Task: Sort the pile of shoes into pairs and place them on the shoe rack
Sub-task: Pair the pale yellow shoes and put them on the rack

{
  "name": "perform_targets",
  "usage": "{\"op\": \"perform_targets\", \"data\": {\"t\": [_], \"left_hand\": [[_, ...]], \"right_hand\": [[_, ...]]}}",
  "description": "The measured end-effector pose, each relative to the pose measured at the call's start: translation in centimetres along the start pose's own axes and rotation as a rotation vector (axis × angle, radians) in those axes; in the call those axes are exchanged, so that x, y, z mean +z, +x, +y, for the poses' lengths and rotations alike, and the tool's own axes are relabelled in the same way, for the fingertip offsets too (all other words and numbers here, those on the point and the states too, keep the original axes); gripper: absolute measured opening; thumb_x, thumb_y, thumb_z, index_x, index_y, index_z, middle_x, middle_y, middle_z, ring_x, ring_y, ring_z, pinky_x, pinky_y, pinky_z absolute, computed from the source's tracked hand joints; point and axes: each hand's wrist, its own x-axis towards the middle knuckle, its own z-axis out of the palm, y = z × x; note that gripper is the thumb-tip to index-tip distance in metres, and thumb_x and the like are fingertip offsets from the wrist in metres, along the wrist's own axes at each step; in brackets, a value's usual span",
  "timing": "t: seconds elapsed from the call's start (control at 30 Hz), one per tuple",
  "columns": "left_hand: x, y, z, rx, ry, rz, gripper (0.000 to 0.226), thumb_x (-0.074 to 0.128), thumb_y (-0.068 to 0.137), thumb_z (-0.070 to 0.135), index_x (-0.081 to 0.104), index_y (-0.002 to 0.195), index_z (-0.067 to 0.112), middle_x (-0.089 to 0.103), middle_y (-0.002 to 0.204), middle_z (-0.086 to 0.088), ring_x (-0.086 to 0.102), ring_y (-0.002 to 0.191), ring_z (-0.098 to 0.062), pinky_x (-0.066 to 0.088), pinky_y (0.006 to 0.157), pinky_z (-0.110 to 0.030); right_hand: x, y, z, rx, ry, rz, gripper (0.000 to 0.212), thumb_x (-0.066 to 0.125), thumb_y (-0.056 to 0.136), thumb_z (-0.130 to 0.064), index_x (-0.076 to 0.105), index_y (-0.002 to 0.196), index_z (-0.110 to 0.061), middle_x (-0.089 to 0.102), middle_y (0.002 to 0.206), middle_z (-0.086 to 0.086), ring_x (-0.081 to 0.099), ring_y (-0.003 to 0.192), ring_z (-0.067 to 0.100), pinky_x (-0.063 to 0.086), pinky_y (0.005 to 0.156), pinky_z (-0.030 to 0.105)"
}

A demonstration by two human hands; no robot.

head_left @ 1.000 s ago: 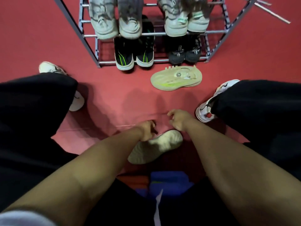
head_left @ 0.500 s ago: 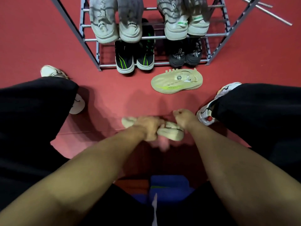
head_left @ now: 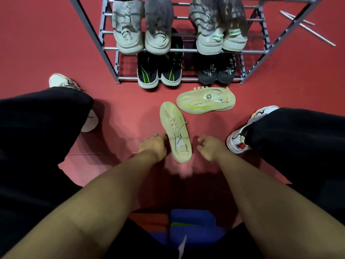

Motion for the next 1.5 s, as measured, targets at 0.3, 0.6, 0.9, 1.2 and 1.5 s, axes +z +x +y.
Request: {"op": "perform_targets", "data": {"t": [0.3,0.6,0.9,1.2,1.5], "left_hand": [[1.3,2.2,1.4,0.101,-0.243,0.078,0.028,0.055,0.084,0.026,0.058,0.112,0.023,0.065,0.114,-0.006,0.062,0.106,-0.03,0.049,0.09,-0.035],[-0.2,4.7,0.4,-0.02,-0.554,0.137,0.03,0.05,0.085,0.017,0.059,0.112,0.027,0.067,0.115,0.003,0.064,0.104,-0.019,0.05,0.096,-0.033],[-0.8,3.8,0.2,-0.091,-0.641,0.088,0.022,0.049,0.085,0.017,0.061,0.1,0.028,0.069,0.114,0.009,0.064,0.105,-0.015,0.048,0.098,-0.028],[-3.2,0.4,3.3,-0.02,-1.154,0.048,0.034,0.058,0.091,0.0,0.046,0.121,0.01,0.051,0.08,-0.001,0.057,0.052,0.002,0.043,0.046,-0.006],[-7.6,-3.5,-0.1,-0.059,-0.929,0.126,0.033,0.072,0.079,0.013,0.057,0.107,0.012,0.065,0.09,-0.003,0.06,0.081,-0.016,0.048,0.071,-0.027]], "right_hand": [[-5.4,7.5,-1.9,0.043,-0.035,0.294,0.042,0.05,0.088,-0.012,0.055,0.129,-0.021,0.043,0.136,0.009,0.05,0.123,0.036,0.044,0.104,0.043],[-6.4,11.9,-0.6,0.154,-0.227,0.274,0.05,0.048,0.09,-0.004,0.035,0.138,-0.009,0.039,0.142,0.014,0.044,0.128,0.037,0.043,0.099,0.049],[-6.3,10.1,0.3,0.128,-0.4,0.365,0.038,0.042,0.091,-0.014,0.048,0.127,-0.009,0.059,0.128,0.016,0.052,0.123,0.036,0.041,0.099,0.045],[-8.1,2.3,-7.6,-0.06,-0.113,0.448,0.03,0.039,0.093,-0.021,0.048,0.121,-0.011,0.061,0.12,0.021,0.057,0.111,0.041,0.041,0.083,0.039],[-3.6,-2.6,-14.9,-0.363,0.161,0.26,0.017,0.054,0.093,-0.026,0.052,0.08,-0.015,0.065,0.095,0.017,0.06,0.093,0.028,0.044,0.08,0.034]]}}
